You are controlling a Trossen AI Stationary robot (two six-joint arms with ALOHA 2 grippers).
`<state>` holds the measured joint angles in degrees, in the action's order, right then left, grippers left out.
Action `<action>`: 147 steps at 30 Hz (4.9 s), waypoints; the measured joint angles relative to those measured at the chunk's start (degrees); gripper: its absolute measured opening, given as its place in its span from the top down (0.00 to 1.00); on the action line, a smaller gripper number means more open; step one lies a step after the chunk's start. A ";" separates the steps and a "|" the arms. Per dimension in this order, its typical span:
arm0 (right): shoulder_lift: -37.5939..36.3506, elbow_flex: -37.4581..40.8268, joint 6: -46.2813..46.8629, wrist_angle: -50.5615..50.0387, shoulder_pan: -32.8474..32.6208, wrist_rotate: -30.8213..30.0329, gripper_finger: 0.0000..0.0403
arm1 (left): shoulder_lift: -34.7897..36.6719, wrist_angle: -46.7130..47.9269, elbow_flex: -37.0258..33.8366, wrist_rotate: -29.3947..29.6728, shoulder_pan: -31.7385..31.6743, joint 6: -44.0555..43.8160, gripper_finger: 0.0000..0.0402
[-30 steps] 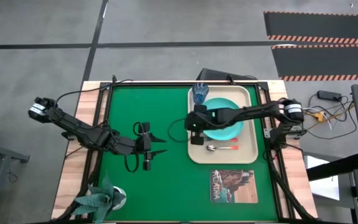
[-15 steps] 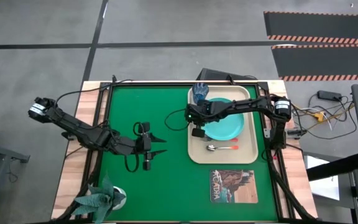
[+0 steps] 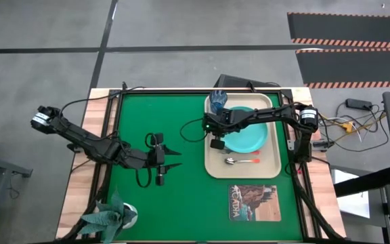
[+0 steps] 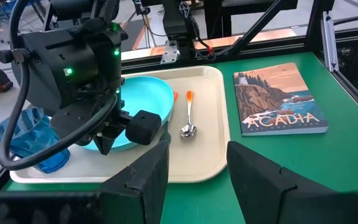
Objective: Pick and place plate/cup/fork/spoon on tray
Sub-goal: Adjust the blue plate on the table, then return to Home Position
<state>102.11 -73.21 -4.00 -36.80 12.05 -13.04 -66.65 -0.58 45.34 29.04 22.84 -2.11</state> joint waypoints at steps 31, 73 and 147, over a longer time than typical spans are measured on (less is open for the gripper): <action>-29.23 25.27 -2.61 23.97 -5.46 7.52 0.98 | 0.00 1.05 -0.19 -0.02 -0.02 2.51 0.63; -83.82 66.15 -6.59 41.18 -5.42 13.54 0.98 | 29.22 -25.56 -34.75 -14.32 -8.28 8.50 0.99; -100.53 69.79 5.52 31.20 -5.40 18.91 0.98 | 35.88 -23.82 -45.07 0.55 -8.26 6.99 0.99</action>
<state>1.58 -3.42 1.52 -5.61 6.66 5.87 -30.77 -24.40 0.27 29.58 14.59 4.89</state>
